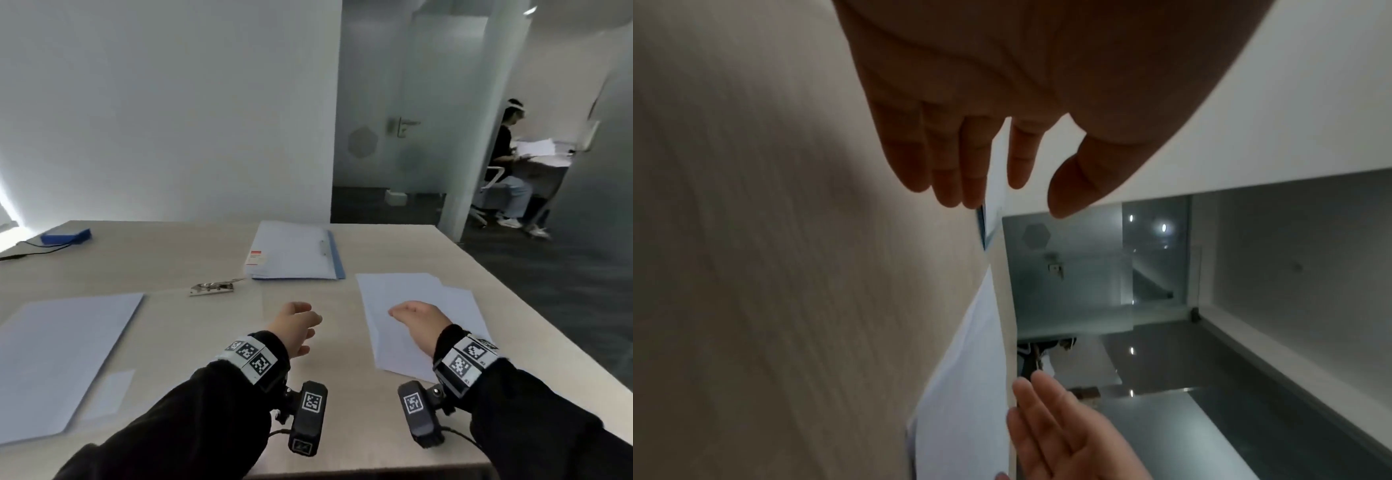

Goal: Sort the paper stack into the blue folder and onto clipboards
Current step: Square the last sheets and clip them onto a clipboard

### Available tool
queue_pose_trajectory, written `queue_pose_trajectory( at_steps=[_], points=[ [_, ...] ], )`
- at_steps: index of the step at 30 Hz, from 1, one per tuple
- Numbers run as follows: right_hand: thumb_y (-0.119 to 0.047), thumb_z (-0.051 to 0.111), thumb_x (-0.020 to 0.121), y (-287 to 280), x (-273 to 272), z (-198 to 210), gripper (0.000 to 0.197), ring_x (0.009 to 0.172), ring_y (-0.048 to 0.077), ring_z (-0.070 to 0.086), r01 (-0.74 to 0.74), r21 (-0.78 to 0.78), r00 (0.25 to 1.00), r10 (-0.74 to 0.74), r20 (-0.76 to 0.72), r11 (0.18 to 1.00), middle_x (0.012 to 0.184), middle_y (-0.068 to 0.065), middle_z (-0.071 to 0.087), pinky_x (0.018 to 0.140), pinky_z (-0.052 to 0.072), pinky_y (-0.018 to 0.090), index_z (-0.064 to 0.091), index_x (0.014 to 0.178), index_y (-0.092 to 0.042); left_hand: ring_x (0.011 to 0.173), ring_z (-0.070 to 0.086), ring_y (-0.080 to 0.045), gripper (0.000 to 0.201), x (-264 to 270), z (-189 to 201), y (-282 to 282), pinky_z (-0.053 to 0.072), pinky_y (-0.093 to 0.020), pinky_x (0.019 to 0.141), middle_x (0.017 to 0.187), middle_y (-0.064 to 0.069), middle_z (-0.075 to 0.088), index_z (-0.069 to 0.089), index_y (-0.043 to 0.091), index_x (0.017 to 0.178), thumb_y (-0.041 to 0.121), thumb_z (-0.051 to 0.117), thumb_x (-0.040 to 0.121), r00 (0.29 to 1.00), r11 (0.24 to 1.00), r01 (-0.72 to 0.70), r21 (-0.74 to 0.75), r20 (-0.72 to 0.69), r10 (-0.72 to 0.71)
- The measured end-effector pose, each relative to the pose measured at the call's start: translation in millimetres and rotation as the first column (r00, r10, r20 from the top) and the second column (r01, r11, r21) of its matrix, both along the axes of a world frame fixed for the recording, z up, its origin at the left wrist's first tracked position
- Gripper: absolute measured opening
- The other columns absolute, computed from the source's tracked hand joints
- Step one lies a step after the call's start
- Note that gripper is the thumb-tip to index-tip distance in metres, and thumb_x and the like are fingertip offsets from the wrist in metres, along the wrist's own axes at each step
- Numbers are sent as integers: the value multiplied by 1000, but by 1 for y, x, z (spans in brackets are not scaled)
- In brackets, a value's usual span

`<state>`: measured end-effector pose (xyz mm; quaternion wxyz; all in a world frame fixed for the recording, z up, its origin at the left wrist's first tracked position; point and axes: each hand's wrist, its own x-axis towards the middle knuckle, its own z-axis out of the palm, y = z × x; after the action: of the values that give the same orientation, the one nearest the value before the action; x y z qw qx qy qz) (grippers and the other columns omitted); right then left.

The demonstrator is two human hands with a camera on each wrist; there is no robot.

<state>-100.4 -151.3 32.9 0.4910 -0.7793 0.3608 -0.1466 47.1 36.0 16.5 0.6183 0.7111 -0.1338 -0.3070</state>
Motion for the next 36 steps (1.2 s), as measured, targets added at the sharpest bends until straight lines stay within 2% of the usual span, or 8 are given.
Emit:
queue_pose_trajectory(
  at_steps=[5,9,14,17,24,31,34,36],
  points=[
    [-22,56,95,-68,-64,-6,31,107,20,52,144,-18,986,-145,-77,989,127,9,61,92,38,27,62,122,-10,91,56,-24,44,-25,-9,-67,45,-31,70,103,-7,58,50,16,123,22,66,82,990,975,97,201,82,-116],
    [-23,56,96,-90,-87,-19,40,111,16,48,16,22,977,-11,-214,1000,136,8,55,94,35,26,55,133,-9,107,58,-32,50,-30,-8,-105,47,-36,88,111,-13,57,48,6,130,15,65,83,977,955,85,285,162,-136],
    [-33,55,96,-94,-95,-23,39,126,18,51,-114,12,946,112,-305,993,138,3,55,98,37,23,56,131,-17,102,55,-32,50,-38,-6,-139,43,-32,81,122,-20,58,47,-2,131,10,62,85,971,939,66,339,196,-139],
    [-38,53,94,-92,-100,-22,41,144,13,32,-194,-36,911,166,-378,980,152,2,42,107,27,22,55,133,-22,109,57,-36,50,-38,-5,-153,44,-35,86,122,-23,58,48,-5,130,7,63,84,976,951,20,308,199,-85],
    [-37,53,96,-100,-110,-20,44,138,13,40,-213,-35,922,188,-339,976,146,-2,48,100,30,19,53,136,-21,75,57,-26,49,-35,6,-167,40,-31,70,111,-21,61,53,-6,128,15,63,85,982,915,18,403,165,-92],
    [-34,54,97,-105,-117,-21,42,135,11,42,-212,11,947,208,-244,977,147,-2,47,101,27,17,54,136,-20,94,57,-28,42,-34,7,-174,40,-29,76,108,-18,59,58,-3,125,21,57,90,938,802,111,587,205,-280],
    [-33,52,98,-106,-118,-21,39,121,7,48,-196,47,962,201,-185,980,139,-4,55,95,33,16,54,135,-19,122,55,-33,45,-35,7,-170,42,-28,80,131,-19,57,54,-1,130,16,61,89,917,787,116,606,239,-320],
    [-33,53,97,-107,-116,-22,38,121,7,50,-182,94,972,193,-136,979,136,-6,56,96,39,18,56,133,-21,123,53,-33,43,-36,8,-162,44,-28,88,126,-16,56,52,0,131,12,57,90,885,774,75,629,315,-343]
  ],
)
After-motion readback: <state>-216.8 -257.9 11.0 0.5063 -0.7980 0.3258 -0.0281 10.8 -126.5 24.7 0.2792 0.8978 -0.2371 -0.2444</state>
